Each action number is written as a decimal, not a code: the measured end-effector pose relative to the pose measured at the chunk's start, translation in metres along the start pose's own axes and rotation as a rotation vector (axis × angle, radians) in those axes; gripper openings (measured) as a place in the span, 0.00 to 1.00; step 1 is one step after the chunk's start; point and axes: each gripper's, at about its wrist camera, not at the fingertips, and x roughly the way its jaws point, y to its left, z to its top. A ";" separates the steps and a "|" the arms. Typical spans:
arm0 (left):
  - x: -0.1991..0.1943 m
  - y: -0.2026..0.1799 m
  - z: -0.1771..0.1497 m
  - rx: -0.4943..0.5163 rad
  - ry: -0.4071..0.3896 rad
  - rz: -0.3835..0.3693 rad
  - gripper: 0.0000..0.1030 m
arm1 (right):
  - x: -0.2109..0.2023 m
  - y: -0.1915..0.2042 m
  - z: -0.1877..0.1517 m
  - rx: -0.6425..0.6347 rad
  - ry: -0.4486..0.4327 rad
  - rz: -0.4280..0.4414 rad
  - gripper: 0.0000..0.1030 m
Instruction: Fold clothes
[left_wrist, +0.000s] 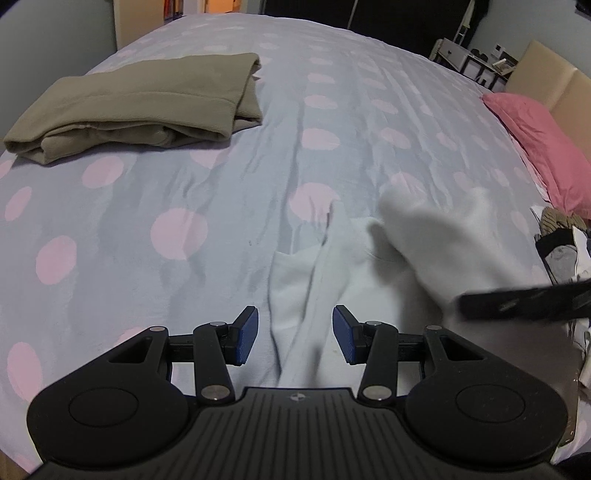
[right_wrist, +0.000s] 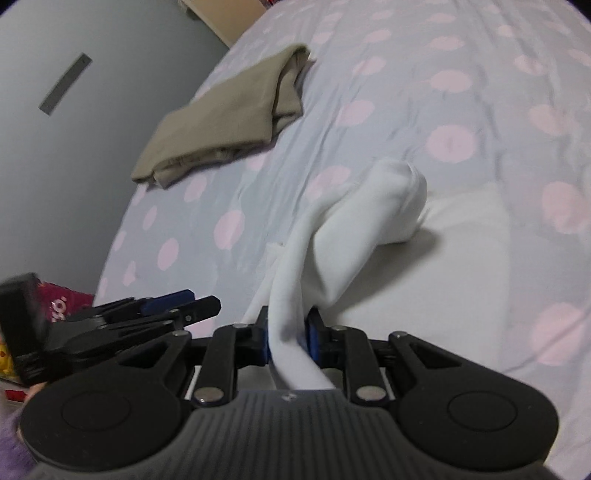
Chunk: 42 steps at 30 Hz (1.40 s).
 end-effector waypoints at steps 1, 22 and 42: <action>-0.001 0.003 0.000 -0.007 0.000 0.000 0.41 | 0.012 0.005 0.001 0.001 0.012 -0.009 0.21; -0.013 0.014 -0.012 -0.009 0.000 -0.077 0.41 | 0.008 0.016 -0.002 -0.067 -0.030 -0.048 0.43; 0.055 -0.001 -0.056 0.027 0.210 -0.001 0.12 | -0.019 -0.068 -0.160 -0.158 -0.088 -0.161 0.50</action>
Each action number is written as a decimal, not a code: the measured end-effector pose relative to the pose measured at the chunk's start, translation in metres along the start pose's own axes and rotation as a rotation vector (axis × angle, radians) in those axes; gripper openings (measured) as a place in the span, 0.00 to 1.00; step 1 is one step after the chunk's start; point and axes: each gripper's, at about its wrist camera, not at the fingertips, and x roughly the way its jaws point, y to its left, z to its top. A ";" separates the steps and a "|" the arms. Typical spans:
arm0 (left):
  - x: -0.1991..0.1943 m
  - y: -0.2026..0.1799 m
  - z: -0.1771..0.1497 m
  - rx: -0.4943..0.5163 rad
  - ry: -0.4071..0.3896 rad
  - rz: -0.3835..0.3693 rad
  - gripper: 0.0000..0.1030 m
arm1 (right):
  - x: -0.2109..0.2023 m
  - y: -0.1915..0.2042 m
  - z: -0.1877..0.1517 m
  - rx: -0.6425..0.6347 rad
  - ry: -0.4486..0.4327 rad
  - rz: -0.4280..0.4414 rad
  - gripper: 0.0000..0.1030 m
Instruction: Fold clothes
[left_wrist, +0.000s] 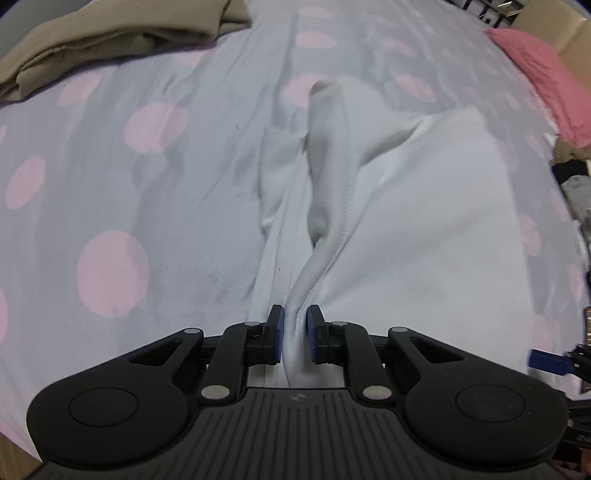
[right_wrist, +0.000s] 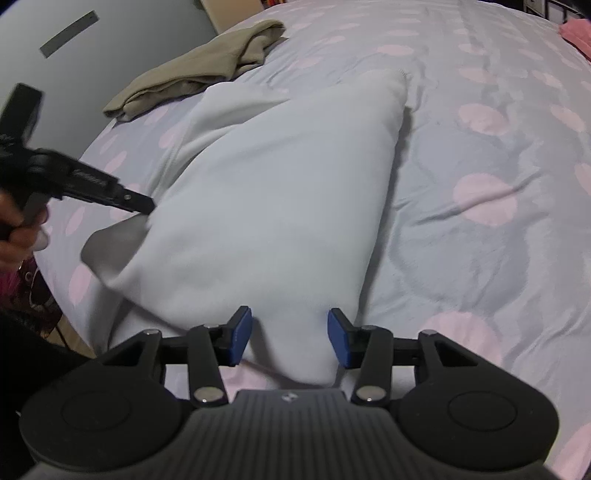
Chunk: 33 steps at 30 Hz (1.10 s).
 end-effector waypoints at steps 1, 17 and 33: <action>0.002 0.002 0.000 -0.011 0.001 0.003 0.13 | 0.002 -0.002 -0.003 0.003 0.004 0.007 0.50; -0.035 -0.027 0.026 0.066 -0.258 0.011 0.43 | -0.015 -0.014 0.006 0.008 -0.144 -0.082 0.42; 0.024 -0.019 0.063 0.012 -0.188 0.083 0.07 | 0.034 -0.013 0.044 -0.089 -0.133 -0.106 0.23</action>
